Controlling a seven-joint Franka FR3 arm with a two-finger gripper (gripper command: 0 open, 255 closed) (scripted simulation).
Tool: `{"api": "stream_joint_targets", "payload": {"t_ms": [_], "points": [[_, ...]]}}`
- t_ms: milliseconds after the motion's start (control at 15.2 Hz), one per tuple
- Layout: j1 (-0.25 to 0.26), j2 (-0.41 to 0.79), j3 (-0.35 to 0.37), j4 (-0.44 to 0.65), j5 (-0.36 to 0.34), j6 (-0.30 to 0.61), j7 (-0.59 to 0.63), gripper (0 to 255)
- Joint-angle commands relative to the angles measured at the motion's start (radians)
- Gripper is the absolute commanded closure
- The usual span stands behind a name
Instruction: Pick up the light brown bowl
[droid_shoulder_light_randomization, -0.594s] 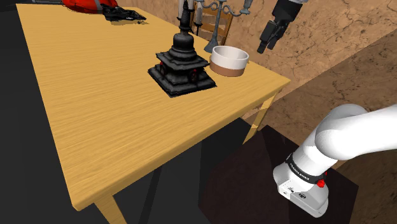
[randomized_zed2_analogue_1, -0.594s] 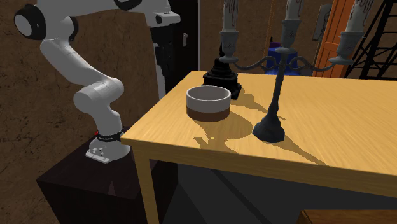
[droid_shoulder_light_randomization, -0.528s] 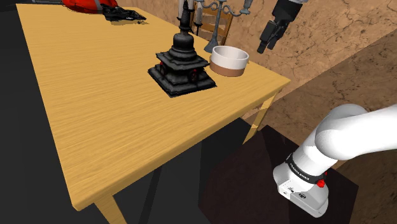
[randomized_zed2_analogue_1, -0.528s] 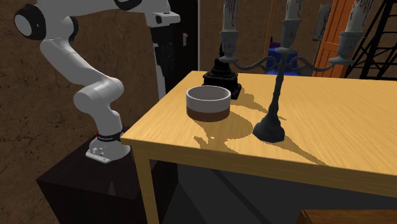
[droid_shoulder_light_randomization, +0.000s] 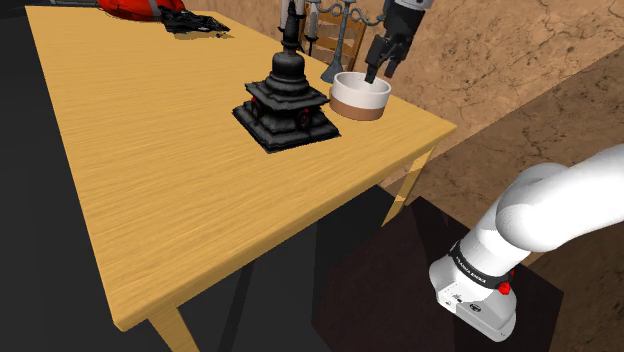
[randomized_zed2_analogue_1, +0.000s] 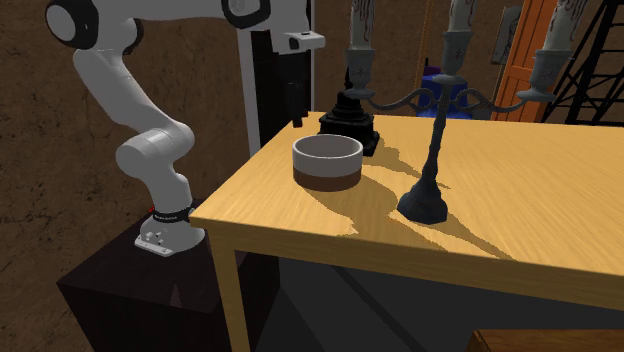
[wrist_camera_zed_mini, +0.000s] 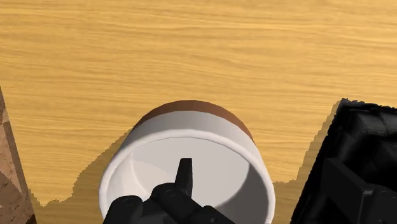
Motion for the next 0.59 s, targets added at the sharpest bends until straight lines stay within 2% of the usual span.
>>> {"api": "stream_joint_targets", "payload": {"t_ms": [0,264,528], "points": [[0.004,0.075,0.017,0.041,0.004,0.033,0.027,0],[0.01,0.225,0.045,0.143,0.003,0.077,0.078,0],[0.01,0.226,0.045,0.104,0.003,0.118,0.078,0]]}}
